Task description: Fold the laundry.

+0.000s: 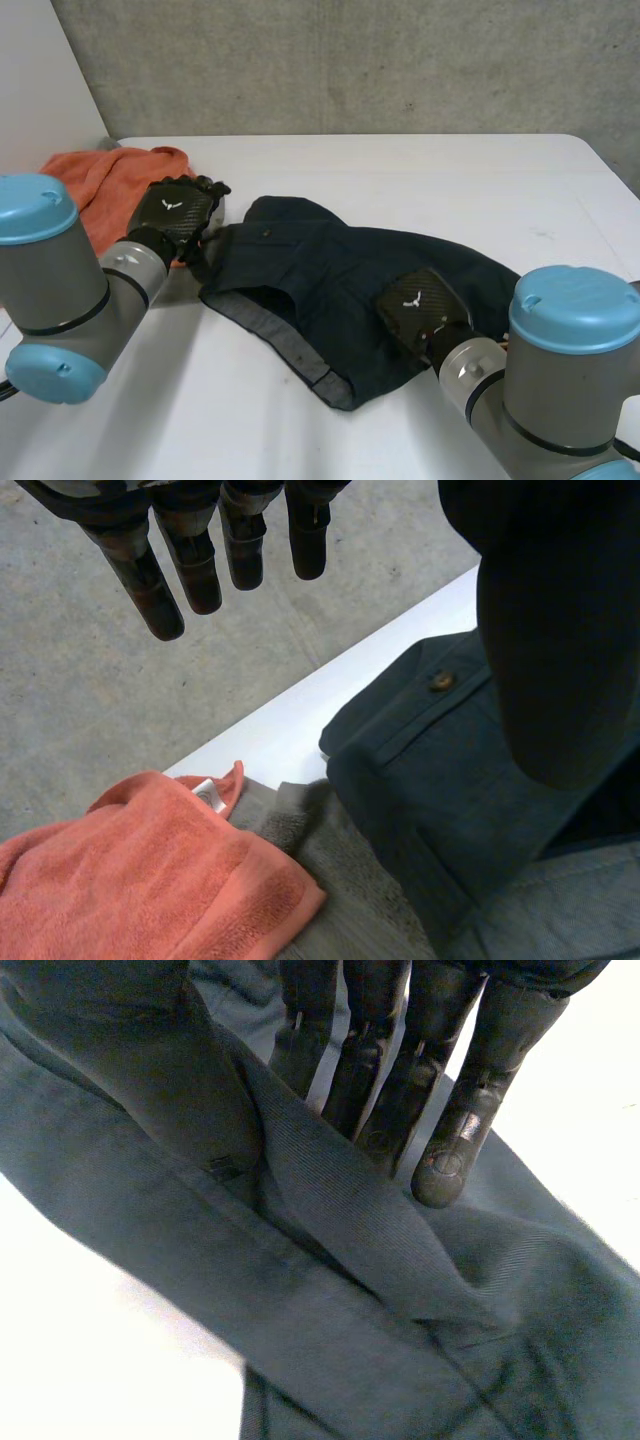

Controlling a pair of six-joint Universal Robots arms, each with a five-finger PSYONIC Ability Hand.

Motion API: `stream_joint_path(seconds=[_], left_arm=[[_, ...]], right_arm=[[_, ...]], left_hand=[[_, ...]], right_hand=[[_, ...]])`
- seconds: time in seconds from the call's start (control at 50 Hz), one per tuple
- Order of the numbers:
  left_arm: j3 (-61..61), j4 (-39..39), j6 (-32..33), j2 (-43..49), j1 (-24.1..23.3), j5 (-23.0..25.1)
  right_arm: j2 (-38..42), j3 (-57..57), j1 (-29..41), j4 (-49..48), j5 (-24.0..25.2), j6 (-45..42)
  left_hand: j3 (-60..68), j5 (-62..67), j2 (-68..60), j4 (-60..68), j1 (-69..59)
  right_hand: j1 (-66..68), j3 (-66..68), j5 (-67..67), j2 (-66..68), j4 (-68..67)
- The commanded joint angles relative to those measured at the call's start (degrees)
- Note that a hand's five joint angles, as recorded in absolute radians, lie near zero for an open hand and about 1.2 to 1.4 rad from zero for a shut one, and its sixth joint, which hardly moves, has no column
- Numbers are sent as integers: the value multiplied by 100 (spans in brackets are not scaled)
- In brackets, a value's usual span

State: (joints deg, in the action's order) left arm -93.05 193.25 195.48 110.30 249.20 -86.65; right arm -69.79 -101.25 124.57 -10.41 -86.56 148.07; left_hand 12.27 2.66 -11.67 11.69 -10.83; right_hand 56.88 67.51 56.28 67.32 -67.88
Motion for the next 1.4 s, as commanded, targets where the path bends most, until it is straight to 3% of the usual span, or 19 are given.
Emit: stream_joint_path(seconds=[0.02,0.12,0.26,0.34,0.44,0.6,0.82,0.86,0.88,0.9,0.96,1.1,1.22,1.3,1.4], left_arm=[[-529,11,-1,-526,-213,43],[-574,28,-10,-738,-372,44],[-565,28,-1,-773,-170,52],[-626,11,-1,-826,-100,61],[-705,11,-1,-835,-73,61],[-741,20,8,-835,-82,70],[-679,20,16,-826,-117,79],[-653,28,16,-809,-117,79],[-644,28,16,-800,-117,87],[-635,28,16,-791,-117,79],[-556,46,16,-747,-134,87],[-311,300,51,-423,-143,271],[15,336,60,-45,-143,492],[103,336,52,62,-152,483],[112,354,25,123,-213,465]], right_arm=[[-342,131,23,57,-80,-32],[-710,246,-12,109,-72,3],[-1256,482,-99,610,-98,-76],[-1177,588,-845,1111,-186,-111],[-616,834,-1733,1375,-361,-461],[148,1492,-2506,1113,-449,-726],[1133,2968,-3018,699,-836,-858],[1213,3101,-3018,646,-819,-867],[1240,3180,-3018,585,-810,-867],[1249,3207,-3009,549,-818,-859],[1162,3199,-2974,470,-845,-824],[424,2514,-2834,531,-836,-788],[-675,1697,-1859,1207,-827,-727],[-869,1301,-1393,1665,-819,-245],[-852,826,-812,1938,-819,959]], left_hand=[[-4,-43,-56,54,-140],[-37,-76,-23,21,-107],[-54,-93,-6,4,-90],[-71,-110,11,-13,-73],[-121,-160,61,-63,-23],[-121,-160,61,-64,-22],[-121,-160,61,-64,-22],[-105,-144,45,-47,-39],[-104,-144,44,-47,-39],[-104,-144,44,-47,-39],[-71,-110,11,-13,-73],[-4,-43,-56,54,-140],[30,-9,-90,88,-174],[30,-9,-90,88,-174],[30,-9,-90,88,-174]], right_hand=[[2312,1249,1372,1268,-1212],[2312,1249,1372,1268,-1212],[2312,1249,1372,1268,-1212],[2312,1249,1372,1268,-1212],[2312,1249,1372,1268,-1212],[2312,1249,1372,1268,-1212],[2312,1249,1372,1268,-1212],[1552,489,612,508,-452],[-937,-2000,-1877,-1981,2037],[-2245,-3307,-3185,-3288,3345],[-4624,-5686,-5564,-5667,5724],[-4688,-5751,-5628,-5732,5788],[-4630,-5693,-5570,-5674,5730],[-4327,-5389,-5267,-5370,5427],[-4310,-5372,-5250,-5353,5410]])
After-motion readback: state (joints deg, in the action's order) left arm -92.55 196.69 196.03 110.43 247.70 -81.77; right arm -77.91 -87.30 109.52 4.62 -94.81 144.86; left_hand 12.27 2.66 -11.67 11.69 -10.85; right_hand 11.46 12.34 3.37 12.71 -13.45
